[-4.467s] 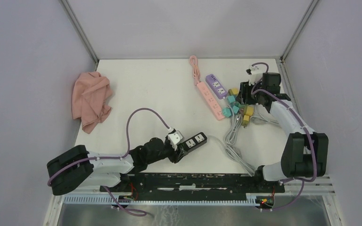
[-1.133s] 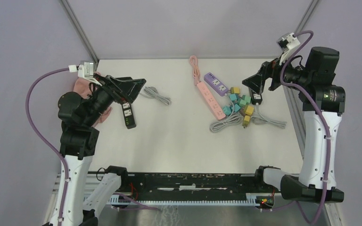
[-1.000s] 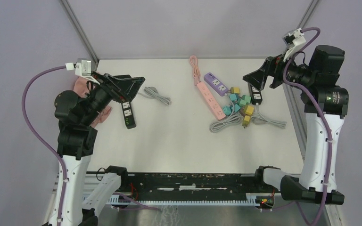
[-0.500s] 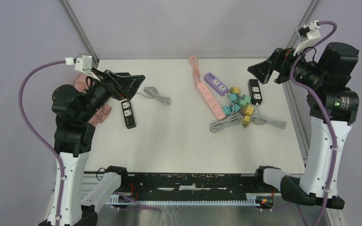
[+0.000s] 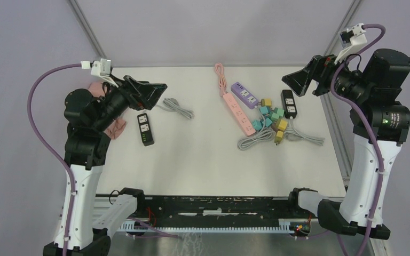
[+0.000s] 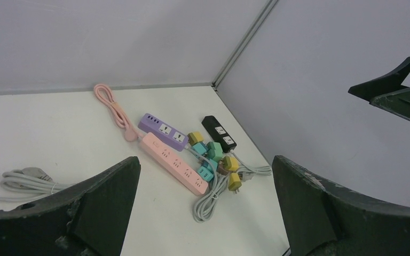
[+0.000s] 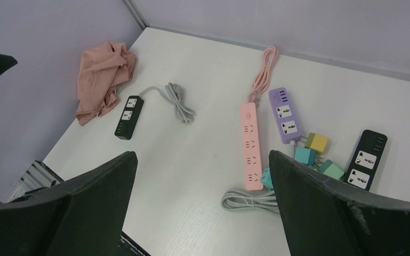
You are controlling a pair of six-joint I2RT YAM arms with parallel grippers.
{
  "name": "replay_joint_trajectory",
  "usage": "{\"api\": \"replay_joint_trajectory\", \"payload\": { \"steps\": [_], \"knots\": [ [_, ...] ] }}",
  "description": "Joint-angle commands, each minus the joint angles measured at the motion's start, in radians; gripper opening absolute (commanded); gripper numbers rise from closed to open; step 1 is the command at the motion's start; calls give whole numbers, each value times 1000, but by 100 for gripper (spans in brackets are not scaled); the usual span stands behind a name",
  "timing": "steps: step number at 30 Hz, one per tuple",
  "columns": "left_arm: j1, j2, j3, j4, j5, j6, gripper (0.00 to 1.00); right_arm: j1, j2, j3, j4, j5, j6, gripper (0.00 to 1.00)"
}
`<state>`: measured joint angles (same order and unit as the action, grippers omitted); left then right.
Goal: Pull the plug off the socket
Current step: Reset both arms
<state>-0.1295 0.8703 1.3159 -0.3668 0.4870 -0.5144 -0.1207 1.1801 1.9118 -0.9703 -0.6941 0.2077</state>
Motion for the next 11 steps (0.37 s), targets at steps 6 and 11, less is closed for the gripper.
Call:
{"api": "replay_joint_trajectory", "payload": {
  "steps": [6,11],
  "knots": [
    [2,21,44,22,20,75,99,-11,35,92,-15,24,-35,99],
    [3,38,45,29,24,81,99,-22,48,91,-16,25,-50,99]
  ]
}}
